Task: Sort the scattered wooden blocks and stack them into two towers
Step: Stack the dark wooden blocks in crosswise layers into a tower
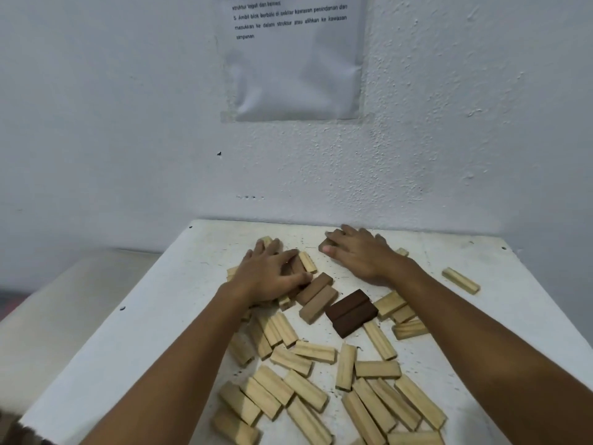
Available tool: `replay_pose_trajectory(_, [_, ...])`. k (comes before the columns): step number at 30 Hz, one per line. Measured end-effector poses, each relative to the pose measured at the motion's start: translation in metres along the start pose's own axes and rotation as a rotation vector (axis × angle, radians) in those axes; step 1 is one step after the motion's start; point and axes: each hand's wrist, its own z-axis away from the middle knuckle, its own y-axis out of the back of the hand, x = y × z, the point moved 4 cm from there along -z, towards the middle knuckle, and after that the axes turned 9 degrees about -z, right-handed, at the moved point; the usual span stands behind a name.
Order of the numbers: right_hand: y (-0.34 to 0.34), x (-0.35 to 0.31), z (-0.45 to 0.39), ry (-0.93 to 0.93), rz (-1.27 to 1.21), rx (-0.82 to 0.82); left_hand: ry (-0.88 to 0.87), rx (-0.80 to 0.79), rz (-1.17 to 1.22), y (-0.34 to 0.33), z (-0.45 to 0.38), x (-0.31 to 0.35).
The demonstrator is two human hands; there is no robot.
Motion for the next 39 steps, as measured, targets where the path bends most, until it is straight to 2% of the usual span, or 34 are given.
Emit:
replay_pose_trajectory(6, [-0.008, -0.02, 0.025, 0.174, -0.098, -0.023, -0.032, -0.058, 0.066, -0.003, 0.024, 0.009])
replay_pose_trajectory(13, [-0.011, -0.014, 0.079, 0.184, -0.244, -0.116, -0.063, -0.142, 0.083, -0.004, 0.054, 0.022])
replay_pose_trajectory(15, [-0.005, -0.014, 0.098, 0.211, -0.284, -0.045, -0.088, -0.082, 0.12, -0.001, 0.064, 0.026])
replay_pose_trajectory(18, [0.001, -0.012, 0.125, 0.216, -0.338, 0.079, -0.18, 0.094, 0.196, 0.007, 0.081, 0.036])
replay_pose_trajectory(20, [-0.003, -0.008, 0.141, 0.198, -0.277, 0.07, -0.303, 0.173, 0.203, 0.009, 0.091, 0.045])
replay_pose_trajectory(23, [-0.013, -0.001, 0.155, 0.212, -0.086, 0.009, -0.432, 0.149, 0.154, 0.0, 0.102, 0.058])
replay_pose_trajectory(26, [-0.013, 0.0, 0.163, 0.216, -0.021, 0.001, -0.441, 0.1, 0.109, -0.009, 0.109, 0.067])
replay_pose_trajectory(30, [-0.003, -0.001, 0.174, 0.183, -0.055, 0.097, -0.411, 0.074, 0.028, -0.005, 0.109, 0.069])
replay_pose_trajectory(35, [-0.001, -0.002, 0.176, 0.087, 0.033, 0.243, -0.417, 0.115, -0.025, 0.0, 0.1, 0.07])
replay_pose_trajectory(37, [-0.003, -0.004, 0.177, 0.086, -0.02, 0.252, -0.425, 0.142, -0.024, 0.001, 0.096, 0.071])
replay_pose_trajectory(39, [-0.003, -0.01, 0.18, 0.118, -0.185, 0.224, -0.428, 0.156, -0.006, 0.003, 0.093, 0.073])
